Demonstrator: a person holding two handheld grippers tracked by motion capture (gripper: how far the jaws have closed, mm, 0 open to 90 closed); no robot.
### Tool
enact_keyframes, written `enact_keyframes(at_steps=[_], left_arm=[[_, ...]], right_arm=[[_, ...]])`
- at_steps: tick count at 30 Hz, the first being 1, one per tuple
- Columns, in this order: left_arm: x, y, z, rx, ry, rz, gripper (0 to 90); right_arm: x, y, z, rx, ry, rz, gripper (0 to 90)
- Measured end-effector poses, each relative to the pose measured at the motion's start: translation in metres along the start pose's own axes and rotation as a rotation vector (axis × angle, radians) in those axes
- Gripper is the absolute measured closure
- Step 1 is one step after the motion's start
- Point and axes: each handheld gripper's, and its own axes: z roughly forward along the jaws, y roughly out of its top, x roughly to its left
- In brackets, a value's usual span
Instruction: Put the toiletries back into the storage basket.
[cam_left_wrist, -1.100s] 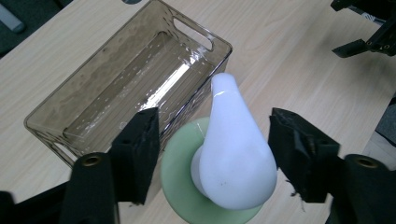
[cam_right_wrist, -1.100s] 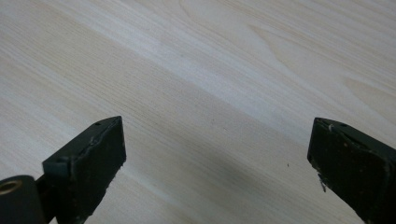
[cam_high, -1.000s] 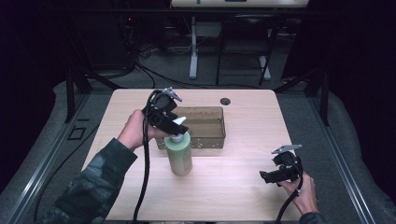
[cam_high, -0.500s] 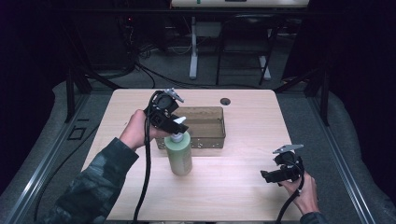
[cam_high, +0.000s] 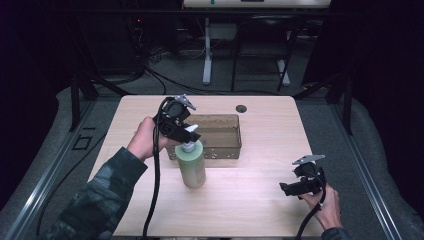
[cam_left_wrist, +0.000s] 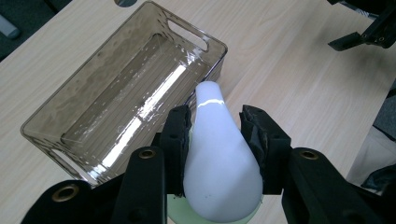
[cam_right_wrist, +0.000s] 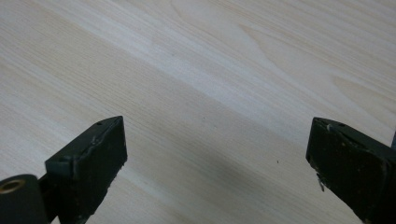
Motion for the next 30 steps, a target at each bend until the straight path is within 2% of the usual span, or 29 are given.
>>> enact_keyframes(at_steps=[11, 30], left_arm=[[0.004, 0.003, -0.003, 0.027, 0.001, 0.011, 63.1], [0.011, 0.014, -0.024, 0.075, 0.034, 0.041, 63.0]], right_arm=[[-0.002, -0.001, 0.002, 0.012, -0.001, -0.006, 4.5], [-0.003, -0.001, 0.001, 0.016, 0.001, -0.011, 3.6]])
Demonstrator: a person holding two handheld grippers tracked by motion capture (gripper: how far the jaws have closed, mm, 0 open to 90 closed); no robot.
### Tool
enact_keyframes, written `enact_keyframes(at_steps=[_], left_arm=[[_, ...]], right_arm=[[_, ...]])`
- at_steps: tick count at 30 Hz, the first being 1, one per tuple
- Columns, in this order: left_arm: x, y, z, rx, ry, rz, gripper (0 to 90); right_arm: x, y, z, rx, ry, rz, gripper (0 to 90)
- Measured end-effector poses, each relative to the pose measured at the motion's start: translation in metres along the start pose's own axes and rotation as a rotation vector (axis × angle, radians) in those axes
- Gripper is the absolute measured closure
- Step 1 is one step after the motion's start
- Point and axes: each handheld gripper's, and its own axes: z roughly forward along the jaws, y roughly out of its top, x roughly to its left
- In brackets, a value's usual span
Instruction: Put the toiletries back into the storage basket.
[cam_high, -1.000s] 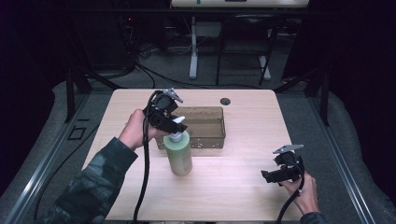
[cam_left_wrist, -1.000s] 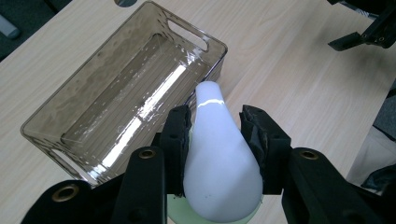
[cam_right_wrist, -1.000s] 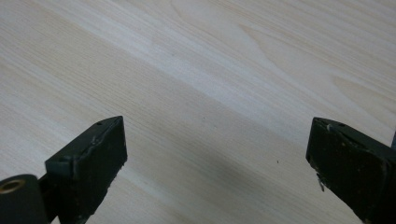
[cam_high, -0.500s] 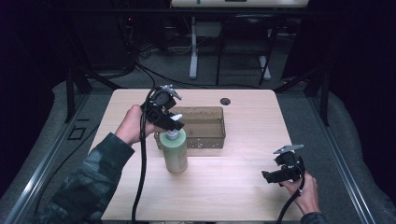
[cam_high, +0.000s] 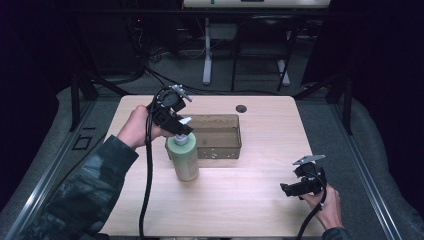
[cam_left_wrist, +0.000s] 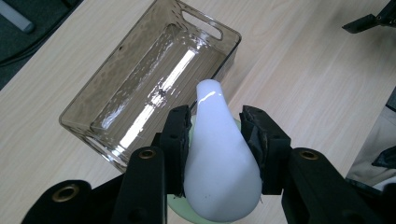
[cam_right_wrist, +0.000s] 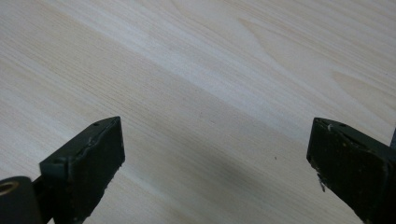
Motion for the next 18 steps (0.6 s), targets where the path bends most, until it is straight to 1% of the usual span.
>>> enact_keyframes(at_steps=[7, 9, 12, 13, 18], left_arm=[[0.003, 0.002, -0.004, 0.009, 0.010, 0.000, 63.1], [0.004, 0.003, -0.007, 0.021, 0.014, 0.013, 63.1], [0.004, 0.003, -0.011, 0.019, 0.020, 0.012, 63.1], [0.005, 0.003, -0.012, 0.020, 0.022, 0.016, 63.0], [0.006, 0.004, -0.019, 0.017, 0.029, 0.019, 63.0]], right_arm=[[0.001, 0.000, 0.002, 0.011, 0.008, 0.001, 2.0], [0.001, 0.000, 0.003, 0.014, 0.003, -0.007, 1.0], [0.001, 0.000, 0.003, 0.022, 0.010, 0.001, 0.0], [0.001, -0.001, 0.004, 0.023, 0.005, -0.007, 0.0], [0.001, -0.002, 0.006, 0.032, 0.010, -0.005, 0.0]])
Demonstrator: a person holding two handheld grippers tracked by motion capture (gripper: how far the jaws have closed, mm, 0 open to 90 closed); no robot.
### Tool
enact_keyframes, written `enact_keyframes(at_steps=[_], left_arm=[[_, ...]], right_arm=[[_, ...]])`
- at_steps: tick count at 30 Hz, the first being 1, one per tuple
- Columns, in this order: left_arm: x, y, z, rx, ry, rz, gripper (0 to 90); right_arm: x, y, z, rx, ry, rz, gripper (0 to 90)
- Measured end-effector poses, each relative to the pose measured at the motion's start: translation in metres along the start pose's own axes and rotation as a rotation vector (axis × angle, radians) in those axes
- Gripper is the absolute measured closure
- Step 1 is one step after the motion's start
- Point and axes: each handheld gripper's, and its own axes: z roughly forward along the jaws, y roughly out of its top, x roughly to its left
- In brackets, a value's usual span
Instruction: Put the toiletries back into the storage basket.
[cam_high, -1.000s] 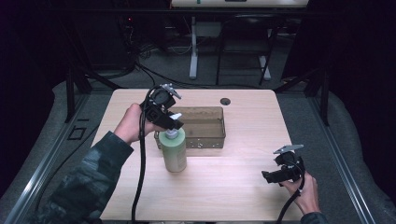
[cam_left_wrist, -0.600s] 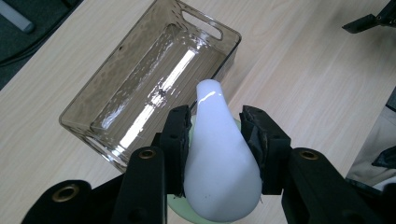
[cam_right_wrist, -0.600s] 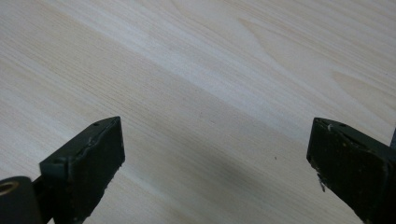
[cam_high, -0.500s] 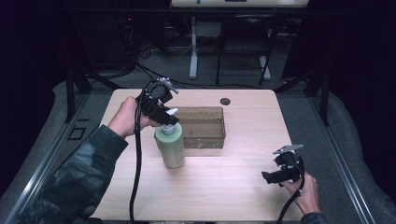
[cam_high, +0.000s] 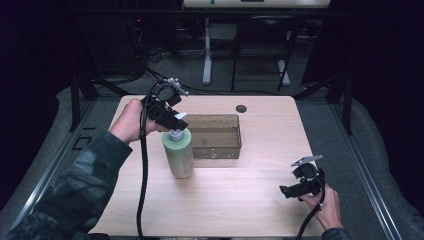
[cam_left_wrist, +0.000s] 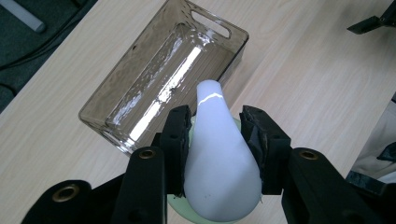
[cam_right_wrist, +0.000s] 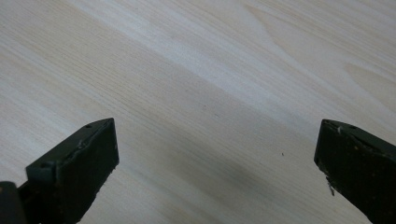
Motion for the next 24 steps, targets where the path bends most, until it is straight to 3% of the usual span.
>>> enact_keyframes(at_steps=[24], left_arm=[[0.004, 0.021, -0.035, -0.010, 0.034, 0.028, 63.0]], right_arm=[[-0.001, -0.001, 0.000, -0.010, -0.012, -0.015, 0.0]])
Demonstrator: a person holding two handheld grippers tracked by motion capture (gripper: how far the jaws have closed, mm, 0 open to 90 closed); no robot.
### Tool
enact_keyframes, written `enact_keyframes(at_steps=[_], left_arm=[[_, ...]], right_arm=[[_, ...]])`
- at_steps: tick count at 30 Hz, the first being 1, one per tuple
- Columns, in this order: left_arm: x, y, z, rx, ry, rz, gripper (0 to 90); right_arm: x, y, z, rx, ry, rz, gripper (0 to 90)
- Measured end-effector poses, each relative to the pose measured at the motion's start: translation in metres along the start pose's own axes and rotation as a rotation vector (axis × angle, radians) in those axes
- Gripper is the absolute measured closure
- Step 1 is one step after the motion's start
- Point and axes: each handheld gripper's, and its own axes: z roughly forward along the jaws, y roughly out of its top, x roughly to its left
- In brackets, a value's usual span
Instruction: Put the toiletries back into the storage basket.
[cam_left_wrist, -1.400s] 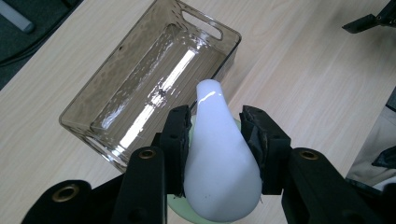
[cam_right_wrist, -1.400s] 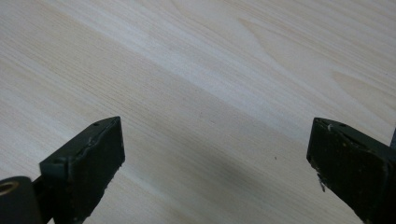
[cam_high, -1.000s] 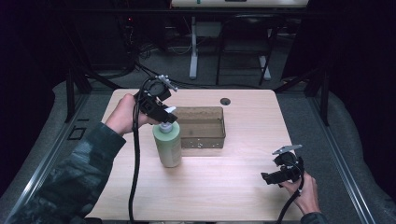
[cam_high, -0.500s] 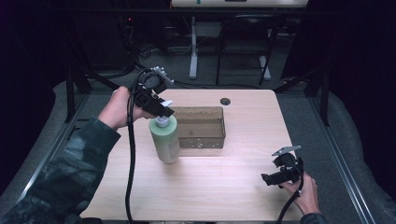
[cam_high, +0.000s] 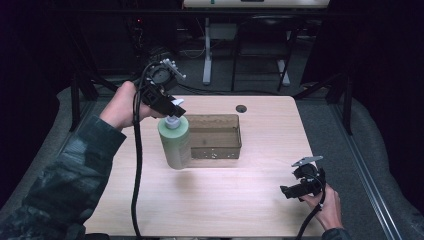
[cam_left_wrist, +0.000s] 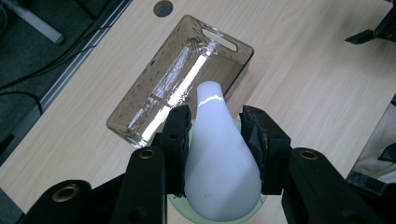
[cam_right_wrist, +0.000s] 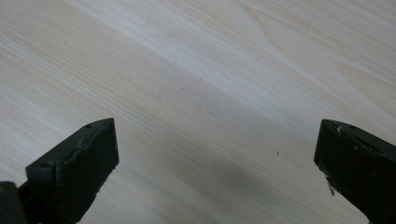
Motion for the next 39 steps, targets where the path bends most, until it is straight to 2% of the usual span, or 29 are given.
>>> enact_keyframes(at_steps=[10, 14, 17, 30, 39], left_arm=[[0.003, 0.010, -0.007, 0.008, 0.017, 0.008, 63.0], [0.007, 0.015, -0.009, 0.009, 0.011, 0.007, 63.0], [0.012, 0.018, -0.008, 0.020, 0.010, -0.007, 63.0], [0.019, 0.031, -0.012, 0.025, 0.022, 0.000, 63.0], [0.028, 0.038, -0.016, 0.022, 0.034, -0.019, 63.1]], right_arm=[[0.001, 0.000, -0.002, -0.004, -0.005, -0.004, 0.0], [0.000, 0.000, -0.001, 0.000, -0.005, -0.004, 0.0], [0.001, 0.000, -0.001, 0.001, -0.003, -0.003, 0.0], [0.000, -0.001, -0.001, 0.001, -0.001, -0.004, 0.0], [0.001, -0.001, -0.001, 0.002, 0.001, -0.005, 0.0]])
